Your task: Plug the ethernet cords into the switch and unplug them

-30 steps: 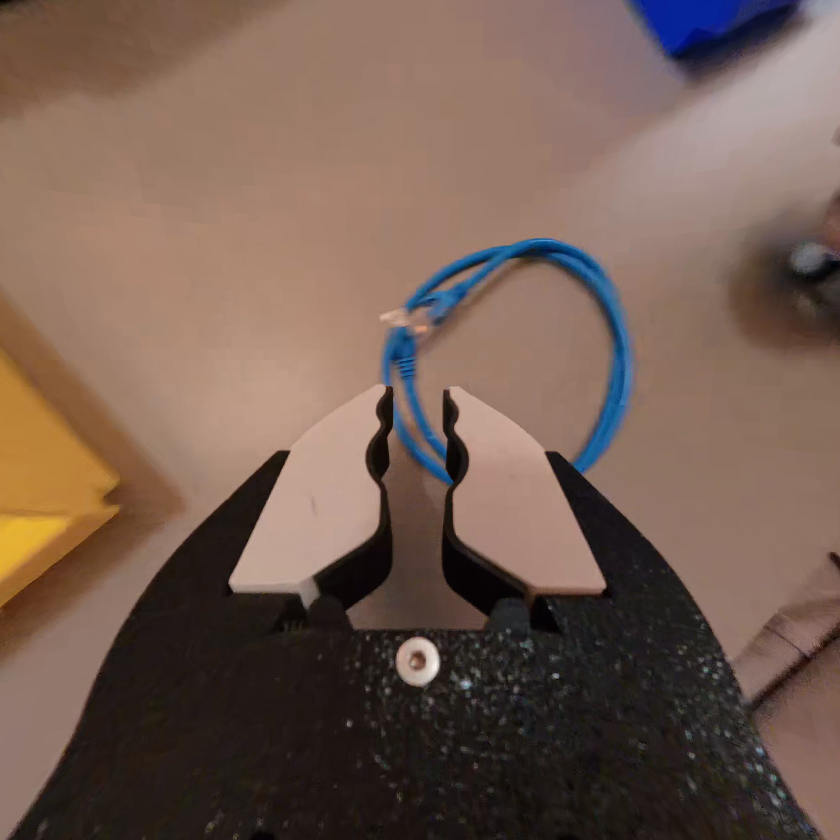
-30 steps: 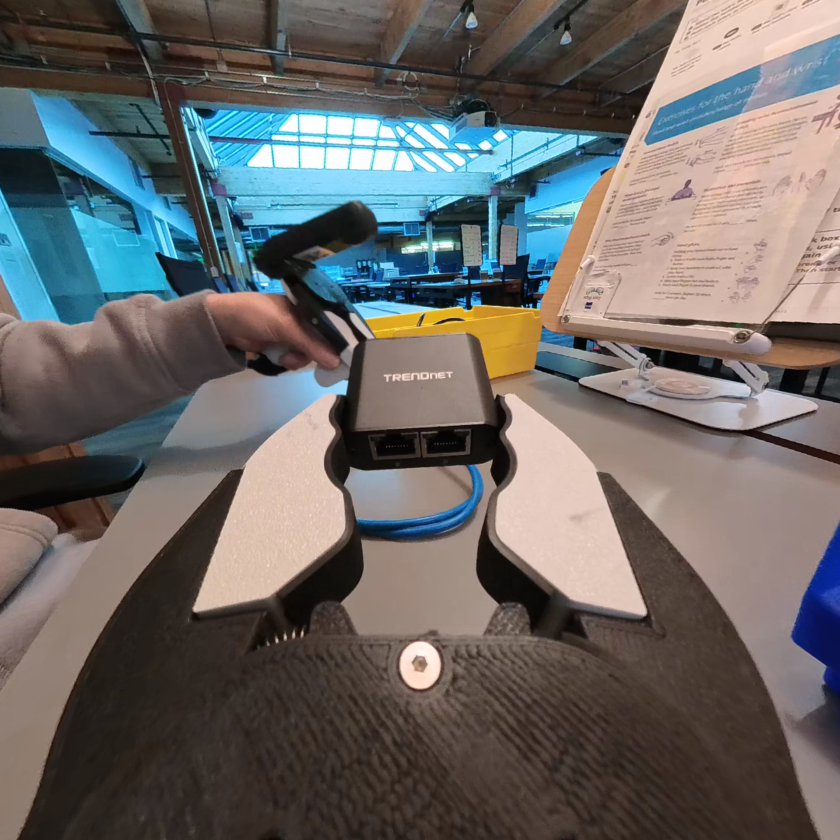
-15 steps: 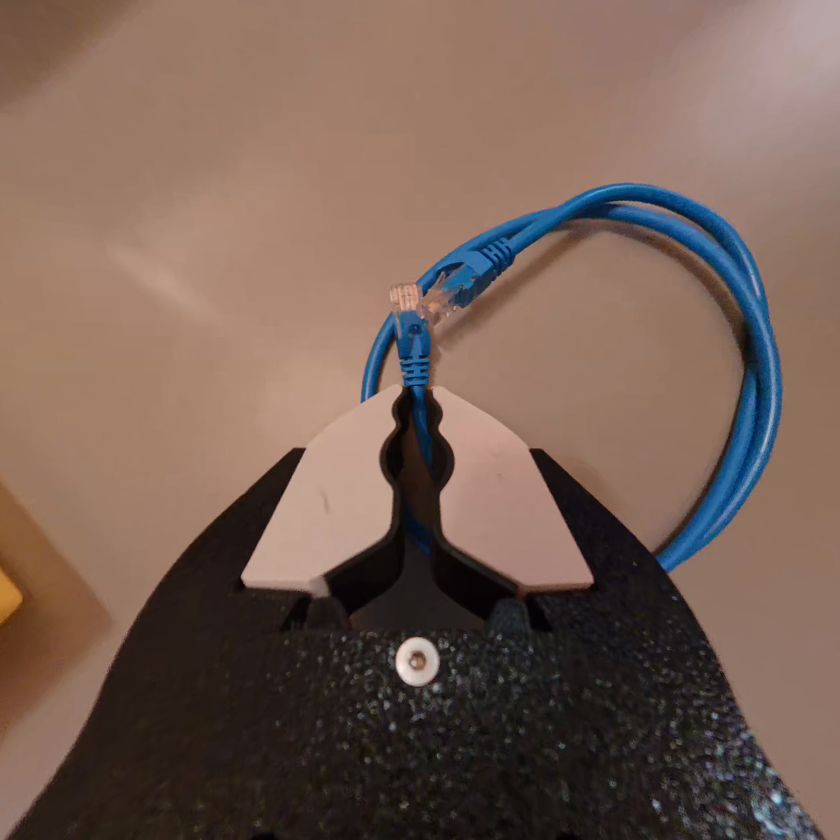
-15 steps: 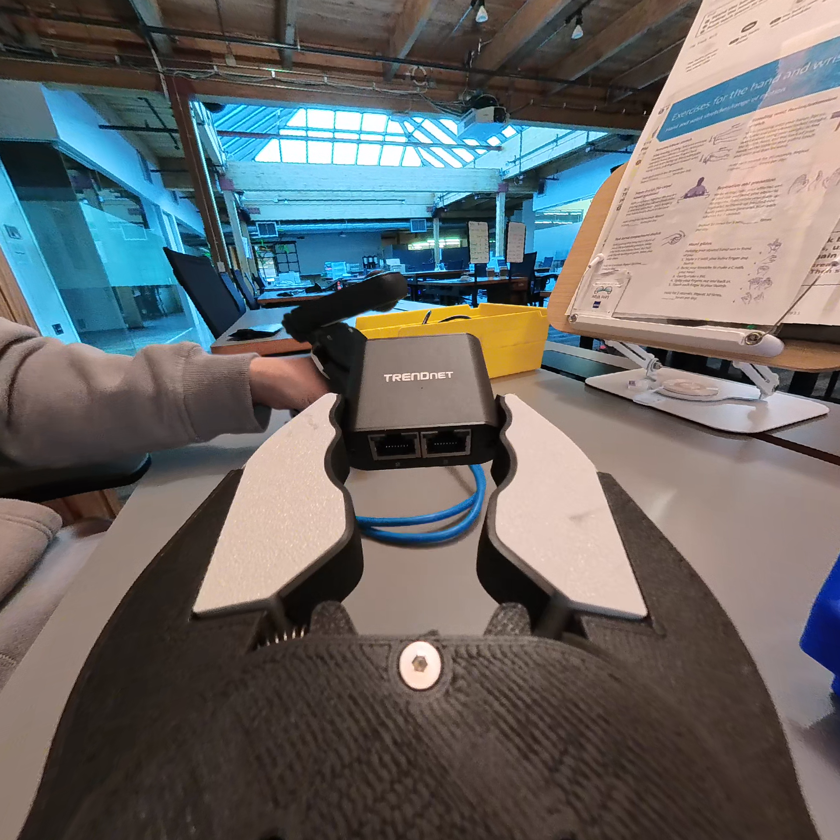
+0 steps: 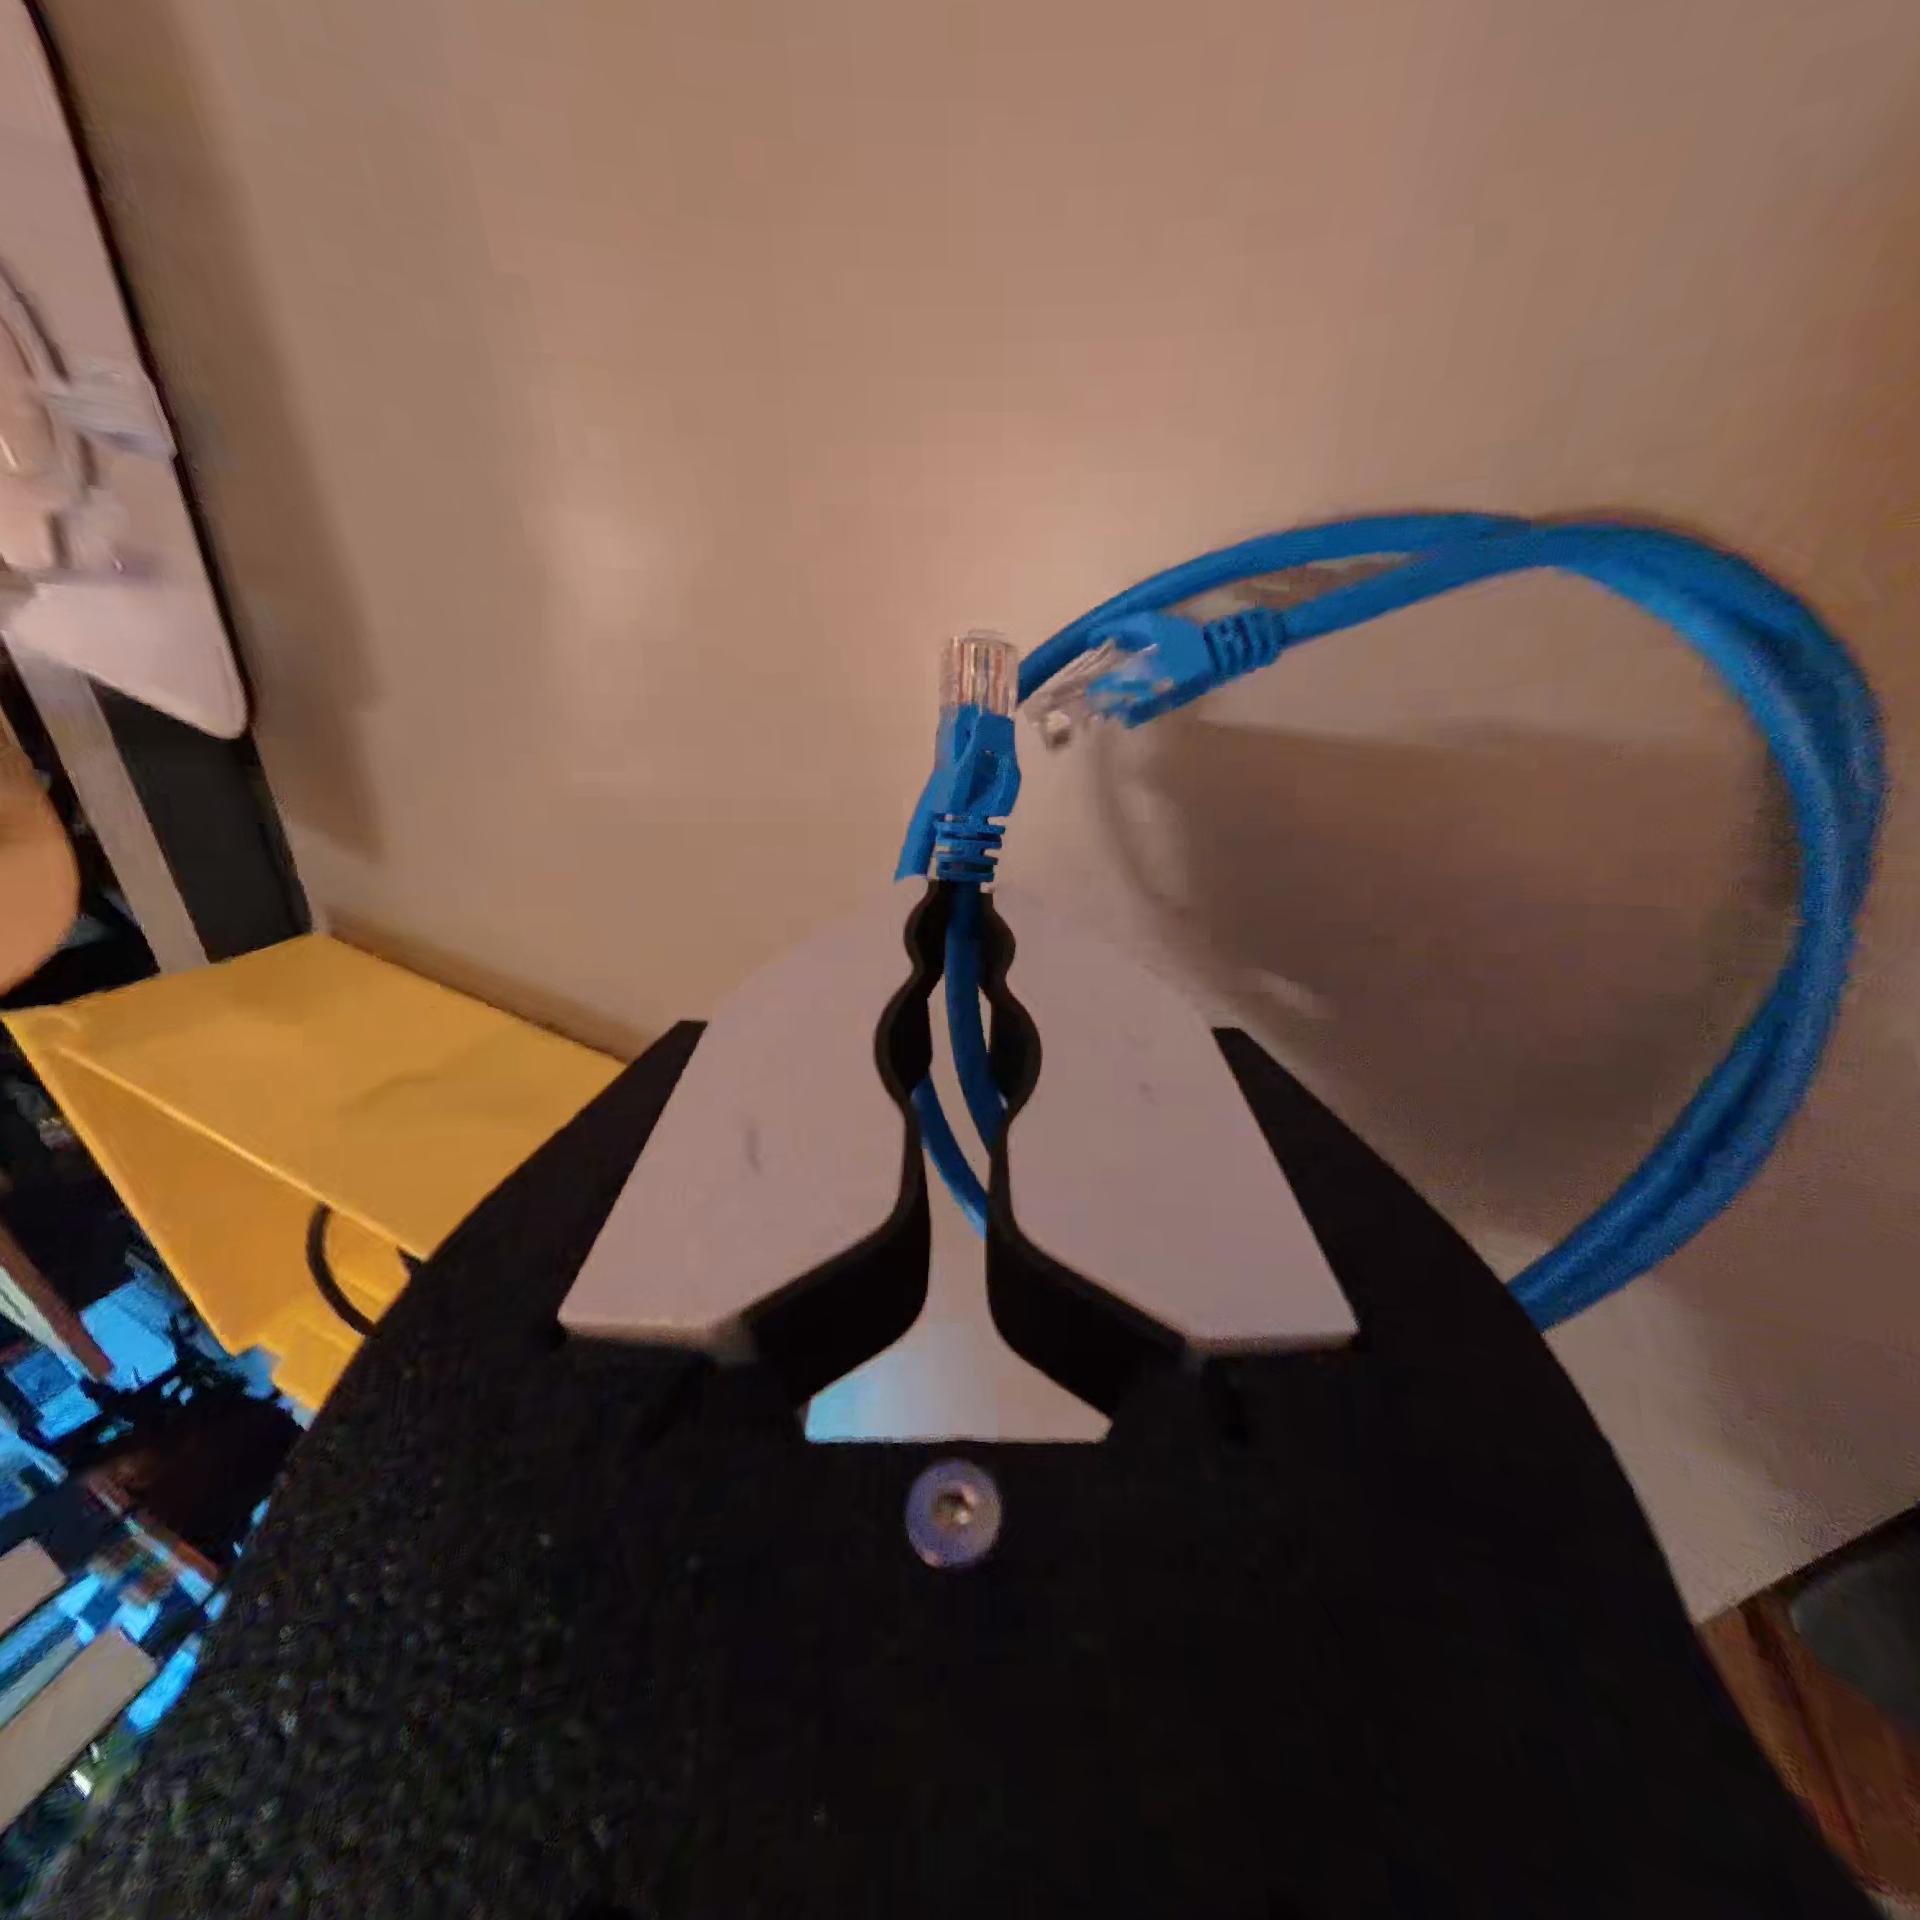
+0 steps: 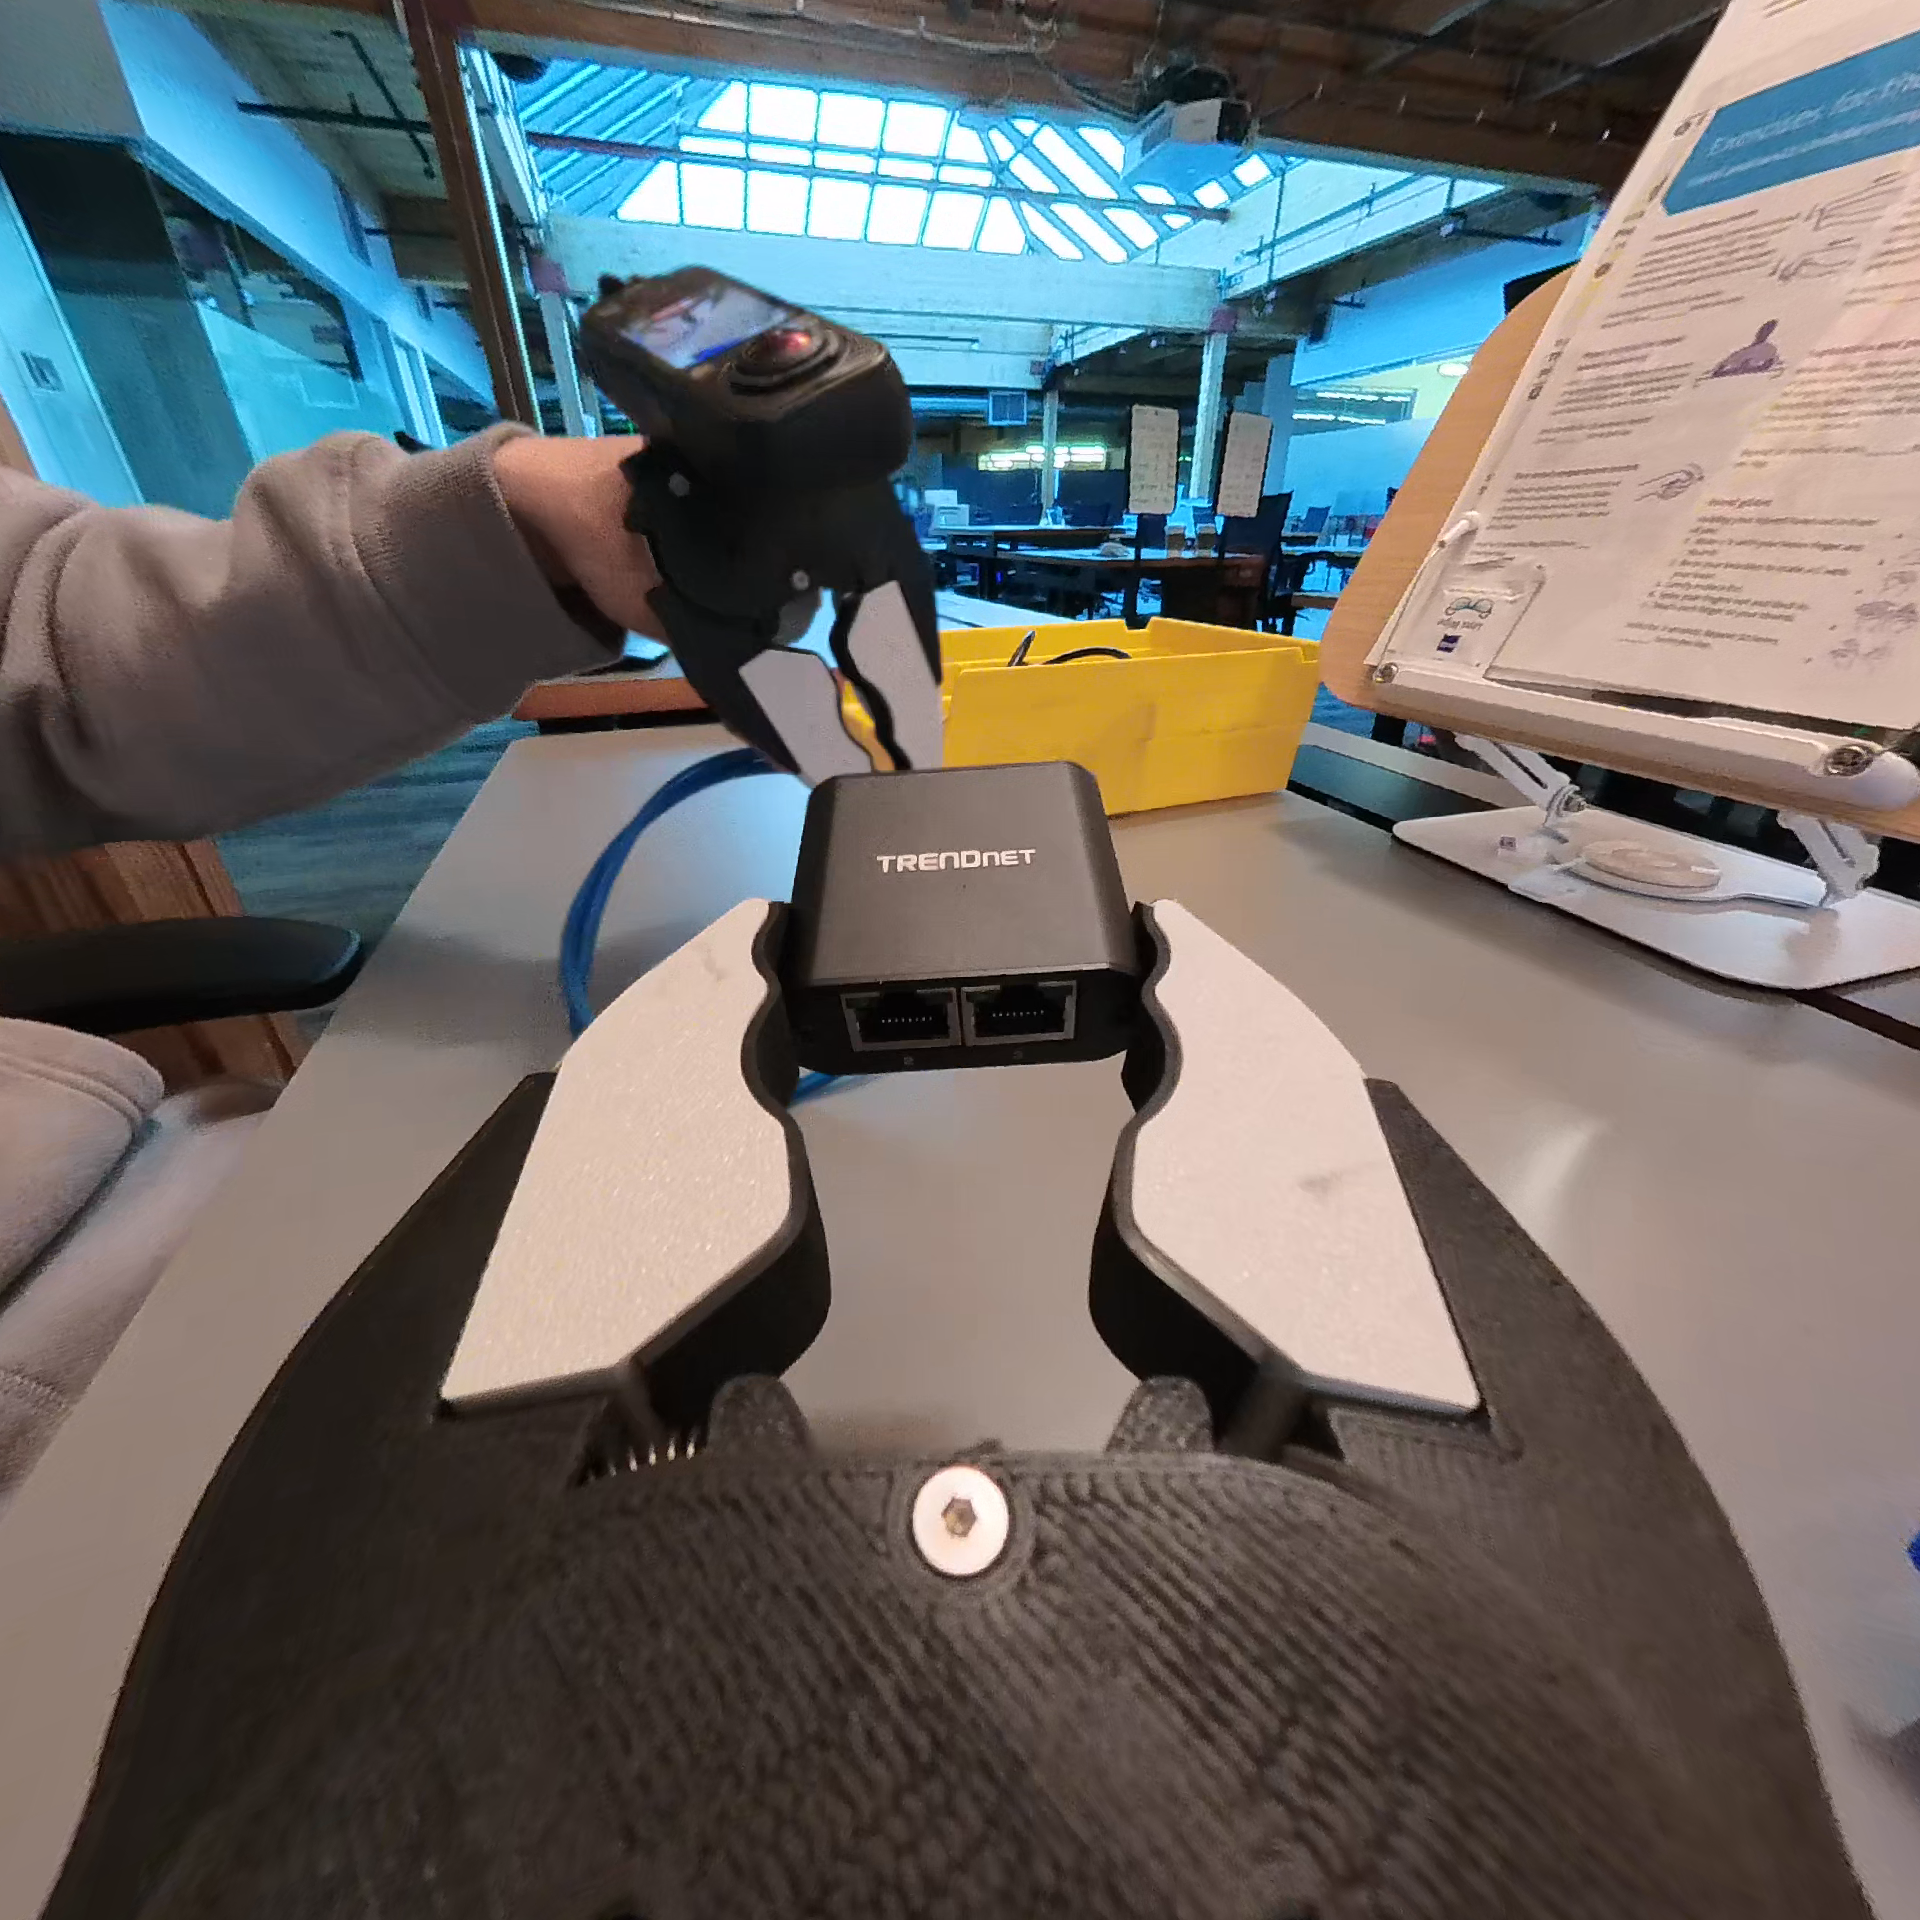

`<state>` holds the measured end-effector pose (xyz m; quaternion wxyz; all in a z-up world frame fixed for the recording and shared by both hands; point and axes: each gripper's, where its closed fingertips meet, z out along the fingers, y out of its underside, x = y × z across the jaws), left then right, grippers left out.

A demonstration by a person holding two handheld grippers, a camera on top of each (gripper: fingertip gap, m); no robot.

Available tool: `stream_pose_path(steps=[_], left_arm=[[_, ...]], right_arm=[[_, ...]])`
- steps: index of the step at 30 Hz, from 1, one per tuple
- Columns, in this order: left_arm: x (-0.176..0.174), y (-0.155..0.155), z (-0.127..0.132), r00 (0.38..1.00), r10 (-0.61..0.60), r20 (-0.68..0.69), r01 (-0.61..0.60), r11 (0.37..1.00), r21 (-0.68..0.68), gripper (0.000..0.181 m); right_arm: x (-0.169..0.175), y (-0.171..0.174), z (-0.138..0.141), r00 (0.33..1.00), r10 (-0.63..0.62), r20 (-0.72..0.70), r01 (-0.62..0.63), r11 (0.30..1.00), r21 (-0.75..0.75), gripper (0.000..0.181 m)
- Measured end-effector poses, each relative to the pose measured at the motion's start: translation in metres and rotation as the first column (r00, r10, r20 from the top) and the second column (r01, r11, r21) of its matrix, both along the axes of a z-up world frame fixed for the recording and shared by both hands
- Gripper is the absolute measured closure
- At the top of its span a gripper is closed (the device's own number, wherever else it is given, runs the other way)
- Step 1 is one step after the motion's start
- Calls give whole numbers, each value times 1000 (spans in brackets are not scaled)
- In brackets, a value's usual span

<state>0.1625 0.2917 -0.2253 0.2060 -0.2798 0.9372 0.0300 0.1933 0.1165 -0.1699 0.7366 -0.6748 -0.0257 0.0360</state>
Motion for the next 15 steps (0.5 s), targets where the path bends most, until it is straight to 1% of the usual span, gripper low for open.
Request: stream_pose_path(steps=[1, 3, 6, 7, 10, 13, 15], left_arm=[[4, -8, 1, 1000, -26, 7, 26, 999, -25, 176], [16, -27, 10, 994, -50, 96, 60, 992, -112, 176], [27, -48, 20, 980, -61, 191, 99, 975, -197, 177], [25, -57, 20, 981, -61, 186, 106, 964, -244, 177], [17, -86, 26, 981, -101, 164, 159, 903, -398, 177], [7, -104, 33, 980, -165, 114, 199, 863, -463, 177], [2, -109, 37, 978, -196, 68, 204, 859, -469, 177]], right_arm=[[-1, 0, 0, 1000, 2, 3, -2, 1000, -2, 119], [-1, 1, -1, 1000, 1, 9, -1, 1000, -7, 119], [-3, 2, -2, 1000, 3, 20, -3, 1000, -15, 119], [-3, 2, -2, 1000, 6, 22, -5, 1000, -18, 119], [-4, 2, -2, 1000, 18, 19, -18, 1000, -17, 119], [-8, 1, -2, 998, 54, 17, -54, 998, -15, 119], [-11, 0, -2, 996, 85, 16, -85, 996, -13, 119]])
